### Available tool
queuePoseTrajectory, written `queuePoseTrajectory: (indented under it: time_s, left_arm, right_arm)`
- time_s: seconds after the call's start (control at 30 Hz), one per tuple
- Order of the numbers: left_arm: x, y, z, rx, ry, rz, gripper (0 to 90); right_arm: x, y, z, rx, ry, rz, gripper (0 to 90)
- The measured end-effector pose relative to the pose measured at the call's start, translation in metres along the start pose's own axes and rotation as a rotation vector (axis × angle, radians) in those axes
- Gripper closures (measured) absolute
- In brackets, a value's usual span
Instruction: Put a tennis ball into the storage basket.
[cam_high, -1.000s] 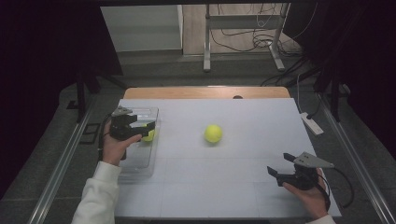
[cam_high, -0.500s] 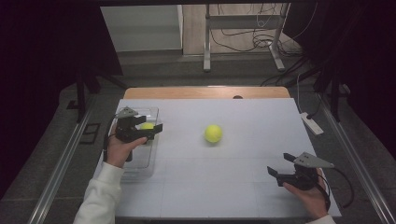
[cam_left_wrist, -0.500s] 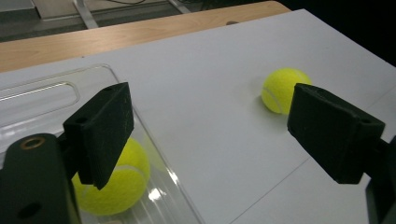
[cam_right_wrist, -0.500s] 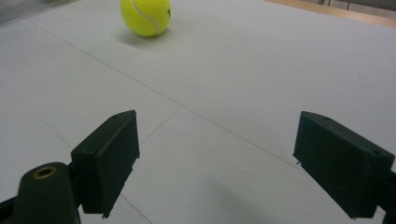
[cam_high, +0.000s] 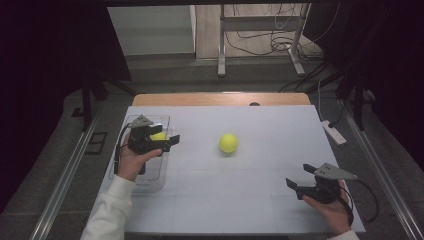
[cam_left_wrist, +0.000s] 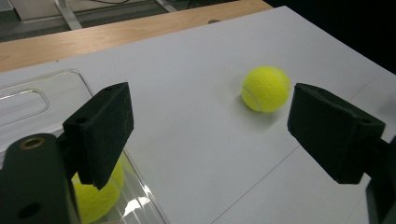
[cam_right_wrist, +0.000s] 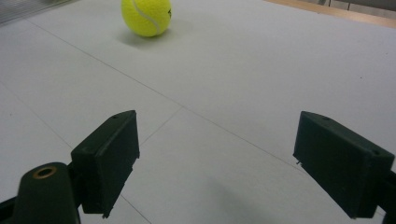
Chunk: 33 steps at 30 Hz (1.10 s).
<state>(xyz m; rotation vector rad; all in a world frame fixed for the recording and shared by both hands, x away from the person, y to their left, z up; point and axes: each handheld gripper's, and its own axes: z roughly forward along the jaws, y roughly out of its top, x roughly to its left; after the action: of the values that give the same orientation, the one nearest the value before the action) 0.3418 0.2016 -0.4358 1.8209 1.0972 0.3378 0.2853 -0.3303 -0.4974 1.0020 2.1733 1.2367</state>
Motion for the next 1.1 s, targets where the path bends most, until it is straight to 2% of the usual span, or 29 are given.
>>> queuePoseTrajectory:
  time_s: [0.37,1.1]
  left_arm:
    - [-0.009,0.003,0.005,0.004,-0.024,0.015,15.7]
    - [-0.021,0.005,0.014,0.022,-0.04,0.045,15.7]
  right_arm:
    - [0.0,0.0,0.0,0.001,0.0,0.0,14.7]
    - [0.0,0.001,0.0,-0.003,0.004,0.002,14.7]
